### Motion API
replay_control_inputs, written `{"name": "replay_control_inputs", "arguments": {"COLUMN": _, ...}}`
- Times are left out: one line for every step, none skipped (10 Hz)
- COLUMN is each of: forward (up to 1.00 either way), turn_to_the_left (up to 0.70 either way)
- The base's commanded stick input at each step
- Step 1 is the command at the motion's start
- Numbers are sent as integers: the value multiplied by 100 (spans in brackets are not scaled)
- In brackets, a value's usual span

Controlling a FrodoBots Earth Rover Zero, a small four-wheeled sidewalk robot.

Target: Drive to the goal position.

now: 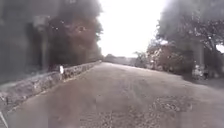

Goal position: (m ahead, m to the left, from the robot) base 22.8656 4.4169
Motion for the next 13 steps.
{"name": "replay_control_inputs", "arguments": {"forward": 50, "turn_to_the_left": 0}}
{"name": "replay_control_inputs", "arguments": {"forward": 50, "turn_to_the_left": 0}}
{"name": "replay_control_inputs", "arguments": {"forward": 50, "turn_to_the_left": 0}}
{"name": "replay_control_inputs", "arguments": {"forward": 50, "turn_to_the_left": 0}}
{"name": "replay_control_inputs", "arguments": {"forward": 50, "turn_to_the_left": 0}}
{"name": "replay_control_inputs", "arguments": {"forward": 50, "turn_to_the_left": 0}}
{"name": "replay_control_inputs", "arguments": {"forward": 50, "turn_to_the_left": 0}}
{"name": "replay_control_inputs", "arguments": {"forward": 50, "turn_to_the_left": 0}}
{"name": "replay_control_inputs", "arguments": {"forward": 50, "turn_to_the_left": 0}}
{"name": "replay_control_inputs", "arguments": {"forward": 50, "turn_to_the_left": 0}}
{"name": "replay_control_inputs", "arguments": {"forward": 50, "turn_to_the_left": 0}}
{"name": "replay_control_inputs", "arguments": {"forward": 50, "turn_to_the_left": 0}}
{"name": "replay_control_inputs", "arguments": {"forward": 50, "turn_to_the_left": 0}}
